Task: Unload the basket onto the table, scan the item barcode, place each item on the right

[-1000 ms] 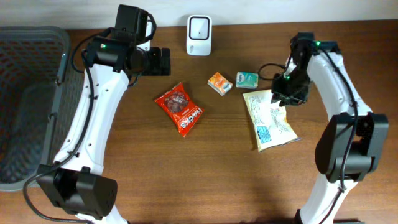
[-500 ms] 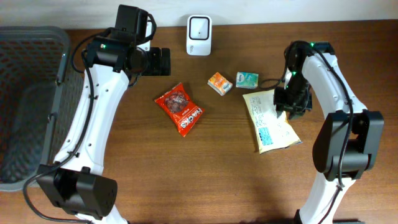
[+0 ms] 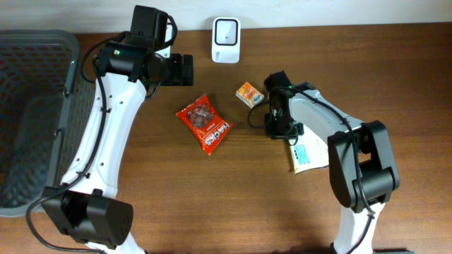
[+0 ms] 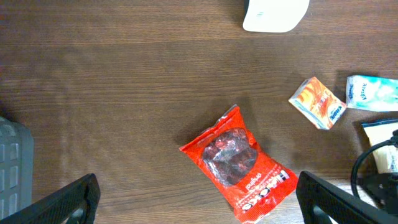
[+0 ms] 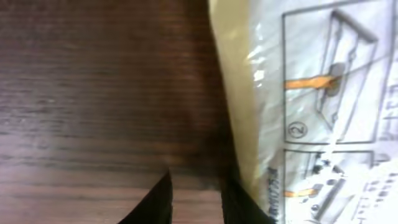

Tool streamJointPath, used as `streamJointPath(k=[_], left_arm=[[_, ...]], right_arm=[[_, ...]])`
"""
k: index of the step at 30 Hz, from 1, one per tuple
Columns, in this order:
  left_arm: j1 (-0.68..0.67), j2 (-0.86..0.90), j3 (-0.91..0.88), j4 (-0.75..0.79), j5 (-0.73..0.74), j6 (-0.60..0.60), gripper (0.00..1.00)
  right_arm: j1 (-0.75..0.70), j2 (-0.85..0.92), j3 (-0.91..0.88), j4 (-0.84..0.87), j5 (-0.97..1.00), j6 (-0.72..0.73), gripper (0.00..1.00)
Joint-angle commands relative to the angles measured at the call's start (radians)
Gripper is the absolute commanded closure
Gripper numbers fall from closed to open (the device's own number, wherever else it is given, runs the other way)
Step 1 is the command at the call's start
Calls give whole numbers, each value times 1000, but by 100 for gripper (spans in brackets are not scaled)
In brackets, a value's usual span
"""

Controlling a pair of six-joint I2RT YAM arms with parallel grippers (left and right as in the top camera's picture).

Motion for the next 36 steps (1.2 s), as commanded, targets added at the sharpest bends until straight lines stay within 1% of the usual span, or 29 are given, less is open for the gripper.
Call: streamJointPath(k=[1, 3, 5, 7, 8, 9, 10, 11, 12, 14, 15, 17, 20, 23, 24, 25, 26, 28, 29, 31, 32, 34, 35, 36], left_arm=[[6, -2, 1, -1, 7, 6, 1], [6, -2, 1, -2, 7, 6, 1], [6, -2, 1, -1, 7, 6, 1], [6, -2, 1, -2, 7, 6, 1], [6, -2, 1, -2, 7, 6, 1], [6, -2, 1, -2, 7, 6, 1], [6, -2, 1, -1, 7, 6, 1], [6, -2, 1, -2, 7, 6, 1], [6, -2, 1, -2, 7, 6, 1], [6, -2, 1, -2, 7, 6, 1], [6, -2, 1, -2, 7, 6, 1], [7, -2, 1, -2, 7, 6, 1], [6, -2, 1, -1, 7, 6, 1], [6, -2, 1, -2, 7, 6, 1], [6, -2, 1, -2, 7, 6, 1], [6, -2, 1, -2, 7, 6, 1], [6, -2, 1, -2, 7, 6, 1], [5, -2, 1, -2, 7, 6, 1], [5, -2, 1, -2, 7, 6, 1], [5, -2, 1, -2, 7, 6, 1], [5, -2, 1, -2, 7, 6, 1], [5, -2, 1, -2, 7, 6, 1], [5, -2, 1, -2, 7, 6, 1], [5, -2, 1, -2, 7, 6, 1]], right_arm=[[-77, 0, -27, 13, 168, 21, 78], [-183, 0, -27, 13, 169, 20, 79], [-268, 0, -13, -8, 168, -26, 78], [-285, 0, 64, -83, 128, -56, 78], [-267, 0, 162, -124, 39, -75, 72], [-251, 0, 221, -118, -37, -104, 70], [-230, 0, 257, -56, -104, -135, 69], [-204, 0, 256, 59, -132, -189, 58], [-174, 5, 249, 132, -120, -275, 49], [-117, 24, 222, 262, -62, -395, 39], [-103, 39, 214, 301, -27, -442, 38], [-102, 88, 212, 358, -15, -449, 39], [-102, 112, 212, 304, -15, -409, 39], [-101, 112, 212, 195, -42, -401, 39], [-101, 112, 213, 145, -107, -355, 39], [-99, 104, 214, 77, -252, -338, 39], [-93, 90, 214, 43, -292, -310, 39], [-74, 35, 263, -53, -288, -290, 38], [-69, 8, 289, -65, -219, -290, 36], [-71, -21, 339, -35, -21, -291, 35], [-71, -14, 337, 25, 25, -333, 35], [-71, 34, 334, 159, 23, -474, 34], [-72, 76, 334, 243, 23, -501, 31], [-73, 111, 334, 299, 23, -501, 31]])
